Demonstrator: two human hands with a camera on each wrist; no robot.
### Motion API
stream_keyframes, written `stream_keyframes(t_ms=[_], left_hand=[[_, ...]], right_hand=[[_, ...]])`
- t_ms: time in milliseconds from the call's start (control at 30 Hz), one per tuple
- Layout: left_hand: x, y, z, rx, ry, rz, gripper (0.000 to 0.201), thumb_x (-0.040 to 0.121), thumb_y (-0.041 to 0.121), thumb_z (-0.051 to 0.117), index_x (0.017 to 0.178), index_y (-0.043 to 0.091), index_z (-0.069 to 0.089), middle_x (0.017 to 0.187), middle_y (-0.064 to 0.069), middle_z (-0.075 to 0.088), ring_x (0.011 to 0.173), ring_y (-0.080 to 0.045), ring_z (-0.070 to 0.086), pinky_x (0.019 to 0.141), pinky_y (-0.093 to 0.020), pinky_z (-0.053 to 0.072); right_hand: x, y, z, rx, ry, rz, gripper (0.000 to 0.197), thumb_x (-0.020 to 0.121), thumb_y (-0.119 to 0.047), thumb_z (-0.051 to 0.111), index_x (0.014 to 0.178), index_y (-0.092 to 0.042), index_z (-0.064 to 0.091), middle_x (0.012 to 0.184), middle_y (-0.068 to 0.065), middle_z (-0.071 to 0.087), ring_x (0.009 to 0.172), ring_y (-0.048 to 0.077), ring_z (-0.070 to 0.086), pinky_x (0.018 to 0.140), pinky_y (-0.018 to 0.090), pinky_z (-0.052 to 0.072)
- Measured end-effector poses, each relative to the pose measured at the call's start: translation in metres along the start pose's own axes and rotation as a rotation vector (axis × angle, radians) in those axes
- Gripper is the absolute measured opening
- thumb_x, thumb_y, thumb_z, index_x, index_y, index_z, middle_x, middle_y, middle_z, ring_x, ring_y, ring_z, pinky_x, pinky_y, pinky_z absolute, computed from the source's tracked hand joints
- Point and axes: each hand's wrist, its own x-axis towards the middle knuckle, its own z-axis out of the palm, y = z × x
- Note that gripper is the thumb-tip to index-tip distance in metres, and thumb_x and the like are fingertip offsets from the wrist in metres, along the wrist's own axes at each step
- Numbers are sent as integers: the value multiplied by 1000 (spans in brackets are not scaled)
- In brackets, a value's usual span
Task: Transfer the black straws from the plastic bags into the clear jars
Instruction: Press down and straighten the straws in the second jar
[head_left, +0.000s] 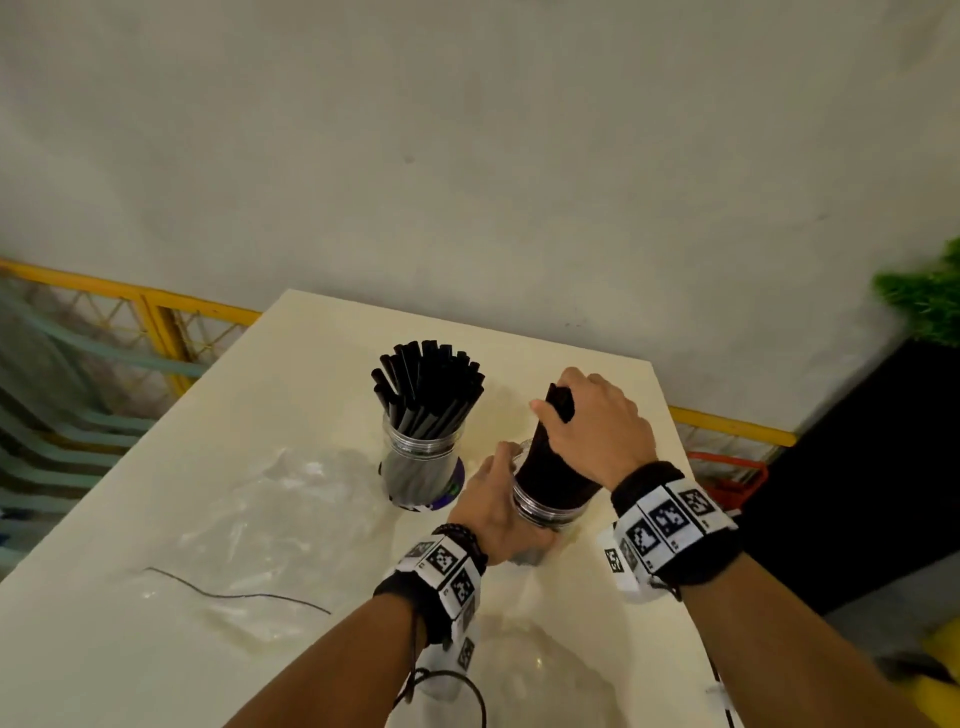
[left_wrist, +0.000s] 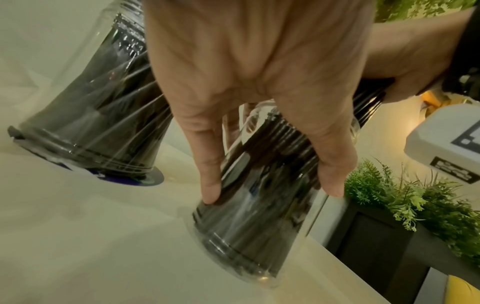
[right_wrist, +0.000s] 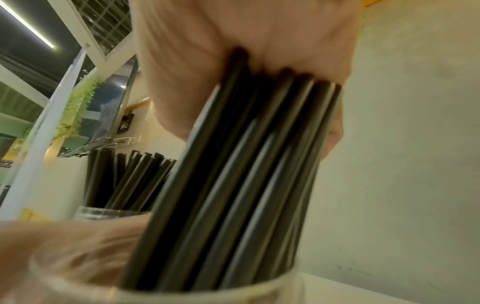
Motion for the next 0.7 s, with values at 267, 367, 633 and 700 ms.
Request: stream_keyframes(t_ms=[267, 367, 633, 700], left_hand=[[7, 0, -10, 16, -54, -3, 106, 54, 42, 89, 139, 26, 27, 136, -6, 54, 121, -29, 58, 103, -46, 51], [8, 0, -10, 3, -61, -5, 106, 54, 43, 87, 139, 27, 26, 136, -5, 53, 120, -29, 58, 104, -46, 51], [7, -1, -8, -13, -36, 4, 99, 49, 48, 80, 131, 28, 28, 125, -4, 58, 112, -28, 62, 97, -47, 55], [8, 0, -9, 9, -36, 8, 98, 48, 48, 82, 128, 27, 30, 124, -1, 57, 111, -26, 62, 97, -47, 55]], right_hand=[[18, 22, -37, 55, -103, 164, 64, 90, -71, 35, 109, -14, 57, 108, 7, 65, 104, 31, 60, 89, 42, 48], [4, 22, -50, 178, 13, 88, 53, 87, -67, 46, 110, -21, 58, 112, 4, 65, 105, 24, 59, 92, 41, 49], [-33, 14, 2, -126, -90, -126, 96, 68, -82, 52, 149, -50, 11, 164, -3, 3, 151, 28, 6, 113, 64, 25], [-13, 17, 8, -70, -62, -109, 79, 77, -75, 52, 146, -46, 26, 156, 1, 26, 141, 34, 31, 105, 58, 41]])
